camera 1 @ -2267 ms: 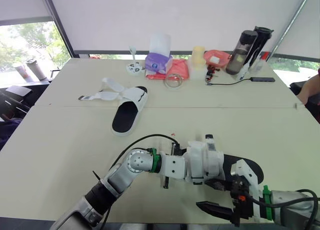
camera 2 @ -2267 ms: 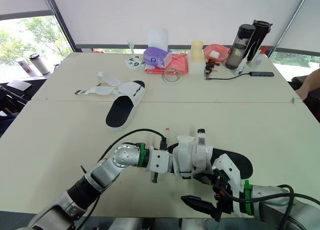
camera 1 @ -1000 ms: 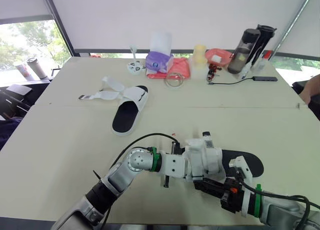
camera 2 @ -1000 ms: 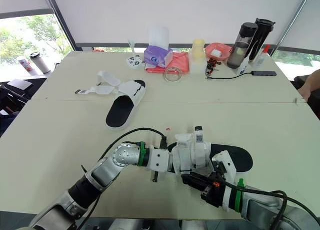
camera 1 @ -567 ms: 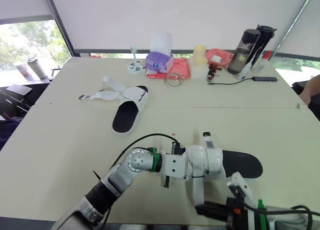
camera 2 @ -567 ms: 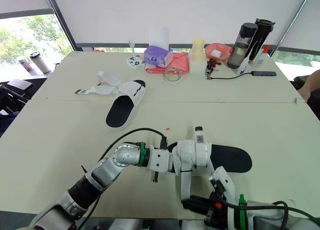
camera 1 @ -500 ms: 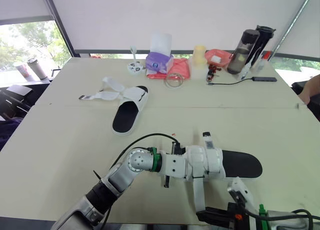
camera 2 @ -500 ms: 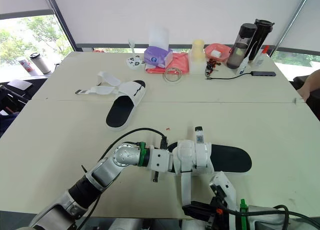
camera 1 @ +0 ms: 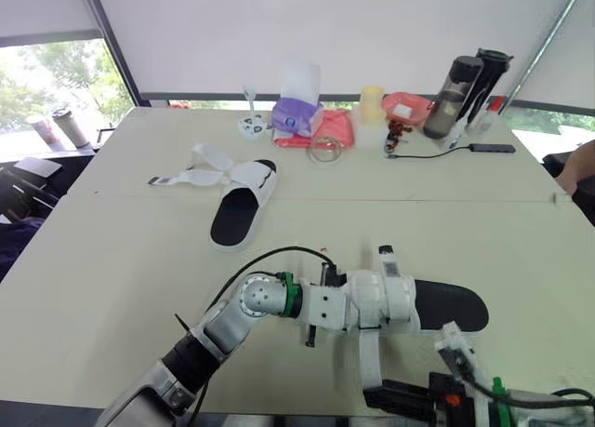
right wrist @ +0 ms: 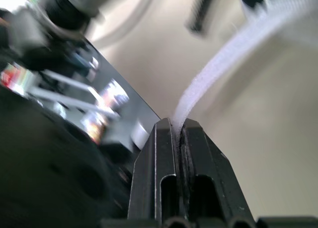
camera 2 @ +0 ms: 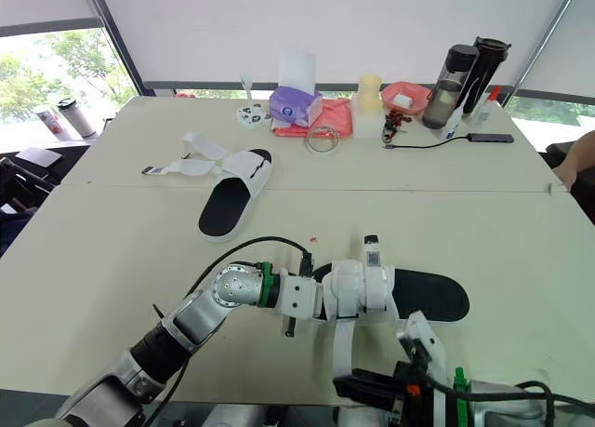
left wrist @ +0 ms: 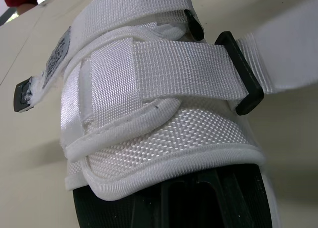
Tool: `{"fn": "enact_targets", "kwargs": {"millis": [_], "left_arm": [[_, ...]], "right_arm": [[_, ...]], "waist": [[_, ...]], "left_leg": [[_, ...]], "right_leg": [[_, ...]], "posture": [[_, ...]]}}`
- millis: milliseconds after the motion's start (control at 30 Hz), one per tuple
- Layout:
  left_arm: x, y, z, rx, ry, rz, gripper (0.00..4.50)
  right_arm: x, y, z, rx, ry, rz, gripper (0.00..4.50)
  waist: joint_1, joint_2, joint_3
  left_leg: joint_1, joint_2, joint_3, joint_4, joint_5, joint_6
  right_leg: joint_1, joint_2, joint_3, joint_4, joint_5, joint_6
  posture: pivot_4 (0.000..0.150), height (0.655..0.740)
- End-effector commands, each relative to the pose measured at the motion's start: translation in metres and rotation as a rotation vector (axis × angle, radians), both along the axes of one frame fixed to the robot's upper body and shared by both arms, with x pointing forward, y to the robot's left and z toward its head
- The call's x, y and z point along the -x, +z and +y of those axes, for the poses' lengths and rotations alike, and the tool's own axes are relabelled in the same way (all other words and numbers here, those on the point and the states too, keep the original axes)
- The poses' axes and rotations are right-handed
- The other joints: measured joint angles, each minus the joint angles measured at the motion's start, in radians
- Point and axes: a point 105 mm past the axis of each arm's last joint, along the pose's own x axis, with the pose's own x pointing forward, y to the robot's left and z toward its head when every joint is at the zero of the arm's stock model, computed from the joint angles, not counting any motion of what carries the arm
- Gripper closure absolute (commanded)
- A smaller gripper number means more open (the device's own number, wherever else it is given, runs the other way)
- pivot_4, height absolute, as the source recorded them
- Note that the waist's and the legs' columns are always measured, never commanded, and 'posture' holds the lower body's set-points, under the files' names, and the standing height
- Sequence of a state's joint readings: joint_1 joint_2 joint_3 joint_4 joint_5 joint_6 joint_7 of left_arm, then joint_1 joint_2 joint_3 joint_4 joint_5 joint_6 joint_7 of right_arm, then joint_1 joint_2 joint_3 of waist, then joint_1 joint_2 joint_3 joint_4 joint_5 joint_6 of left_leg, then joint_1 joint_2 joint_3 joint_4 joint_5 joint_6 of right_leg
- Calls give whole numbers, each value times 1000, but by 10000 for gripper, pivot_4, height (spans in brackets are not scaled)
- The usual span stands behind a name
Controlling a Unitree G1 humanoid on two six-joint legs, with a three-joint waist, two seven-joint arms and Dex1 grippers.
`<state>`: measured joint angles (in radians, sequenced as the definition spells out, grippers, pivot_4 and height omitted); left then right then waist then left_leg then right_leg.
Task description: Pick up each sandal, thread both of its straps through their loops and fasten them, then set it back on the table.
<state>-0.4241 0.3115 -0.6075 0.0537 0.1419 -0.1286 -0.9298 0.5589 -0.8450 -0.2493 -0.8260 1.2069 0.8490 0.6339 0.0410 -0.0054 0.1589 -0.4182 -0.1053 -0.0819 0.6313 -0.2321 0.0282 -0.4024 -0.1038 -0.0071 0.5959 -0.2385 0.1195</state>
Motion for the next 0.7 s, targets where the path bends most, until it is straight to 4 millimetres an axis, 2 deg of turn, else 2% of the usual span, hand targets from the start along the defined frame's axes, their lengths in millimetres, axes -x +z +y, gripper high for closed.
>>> {"fn": "enact_targets", "kwargs": {"millis": [33,233,500,667,700], "left_arm": [[0,-29,9,-104,29,60,45000],[-1,-27,6,-98,30,56,45000],[-2,-26,6,-95,47,56,45000],[-3,-26,8,-93,62,56,45000],[-3,-26,8,-93,64,56,45000]], "right_arm": [[1,32,10,-88,51,-44,44671],[-22,61,15,-192,33,-80,44671],[-49,68,14,-265,-39,-60,44671],[-61,63,9,-302,-99,-18,44671],[-64,63,7,-308,-117,-16,41750]], "waist": [[1,0,0],[3,0,0],[1,0,1],[0,0,1],[0,0,0]], "left_leg": [[0,0,0,0,0,0],[-2,-1,0,0,0,0],[-5,-1,0,1,2,3],[-5,-1,0,2,2,3],[-5,-1,0,2,2,3]], "right_leg": [[0,0,0,0,0,0],[-2,-1,0,0,3,-4],[-5,-1,-1,0,3,-4],[-5,-1,-1,1,3,-5],[-5,-1,-1,1,3,-5]], "posture": [[1500,7400],[1500,7400],[1500,7400],[1500,7400],[1500,7400]]}}
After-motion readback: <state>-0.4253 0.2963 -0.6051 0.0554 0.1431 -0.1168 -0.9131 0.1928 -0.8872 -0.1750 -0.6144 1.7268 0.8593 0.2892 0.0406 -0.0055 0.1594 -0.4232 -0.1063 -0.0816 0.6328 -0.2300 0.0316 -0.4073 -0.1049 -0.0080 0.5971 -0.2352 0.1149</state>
